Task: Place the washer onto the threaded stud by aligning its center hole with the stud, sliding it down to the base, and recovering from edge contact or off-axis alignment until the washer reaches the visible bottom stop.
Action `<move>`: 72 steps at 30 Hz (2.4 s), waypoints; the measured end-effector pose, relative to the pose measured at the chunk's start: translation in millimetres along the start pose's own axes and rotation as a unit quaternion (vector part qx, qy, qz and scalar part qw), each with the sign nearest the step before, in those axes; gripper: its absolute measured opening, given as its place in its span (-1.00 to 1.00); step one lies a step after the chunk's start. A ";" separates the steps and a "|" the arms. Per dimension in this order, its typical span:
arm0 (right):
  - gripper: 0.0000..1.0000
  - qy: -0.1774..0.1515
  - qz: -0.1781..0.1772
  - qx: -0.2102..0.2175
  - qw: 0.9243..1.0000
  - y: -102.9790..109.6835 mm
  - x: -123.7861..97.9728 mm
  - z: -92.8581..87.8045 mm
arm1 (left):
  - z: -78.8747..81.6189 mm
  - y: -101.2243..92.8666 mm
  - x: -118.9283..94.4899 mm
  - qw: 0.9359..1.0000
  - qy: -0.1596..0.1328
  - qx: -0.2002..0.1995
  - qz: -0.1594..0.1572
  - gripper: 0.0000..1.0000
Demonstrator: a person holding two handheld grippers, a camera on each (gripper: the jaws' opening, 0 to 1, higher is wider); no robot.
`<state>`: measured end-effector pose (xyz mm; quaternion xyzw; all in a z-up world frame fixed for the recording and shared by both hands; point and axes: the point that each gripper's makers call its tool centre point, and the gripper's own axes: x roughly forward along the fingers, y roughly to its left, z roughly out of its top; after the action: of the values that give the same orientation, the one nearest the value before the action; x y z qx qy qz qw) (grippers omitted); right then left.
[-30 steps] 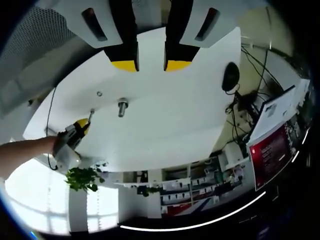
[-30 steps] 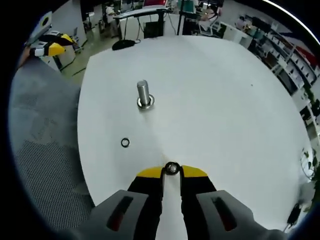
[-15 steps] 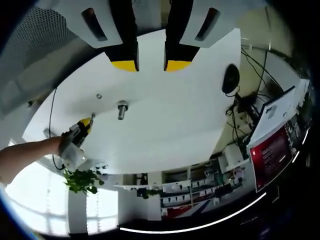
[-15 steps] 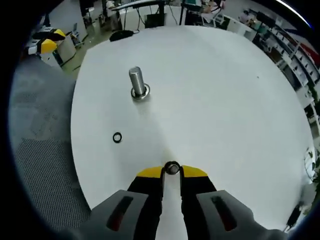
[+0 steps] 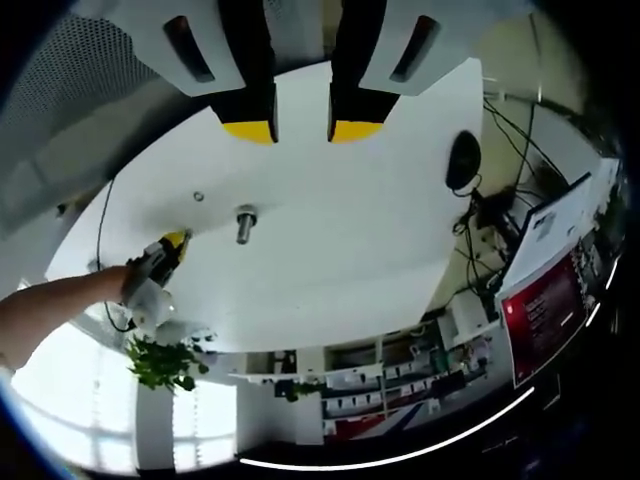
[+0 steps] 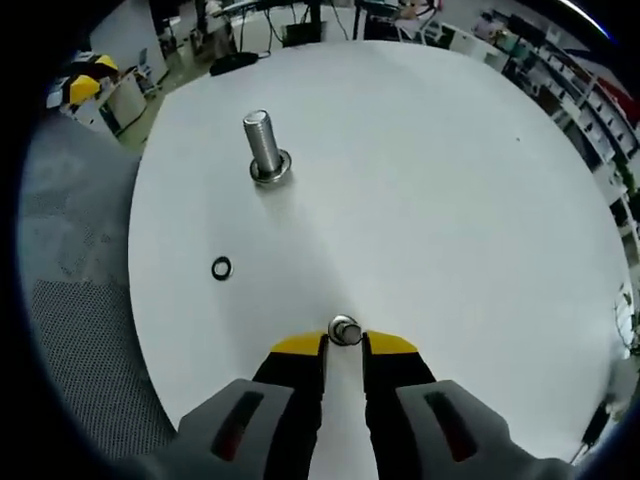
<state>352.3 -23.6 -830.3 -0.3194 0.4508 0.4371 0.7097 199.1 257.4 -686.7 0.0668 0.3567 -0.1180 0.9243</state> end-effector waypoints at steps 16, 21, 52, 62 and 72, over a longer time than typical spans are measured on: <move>-0.55 0.004 -0.004 0.031 0.999 11.4 -9.2 -20.4 | 1.7 -0.8 -0.6 1.000 -0.006 -0.001 -0.003 -0.65; -0.52 -0.004 -0.001 0.058 0.998 28.1 -8.8 -19.6 | 2.8 -1.0 -1.5 1.000 -0.009 -0.002 -0.004 -0.65; -0.66 -0.048 0.056 -0.043 0.996 93.7 23.5 43.8 | 1.9 -0.1 -0.8 1.000 -0.007 -0.007 -0.004 -0.65; -0.69 -0.055 0.069 -0.056 0.994 90.8 17.6 32.1 | 1.6 -0.5 -1.0 1.000 -0.006 -0.006 -0.003 -0.66; -0.68 -0.026 0.080 -0.090 0.992 91.3 12.0 18.9 | 5.9 0.4 -2.4 1.000 -0.019 -0.010 -0.001 -0.66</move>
<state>278.7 34.2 -839.4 -0.3334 0.4156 0.5389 0.6524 201.3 256.9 -680.7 0.0553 0.3407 -0.1172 0.9312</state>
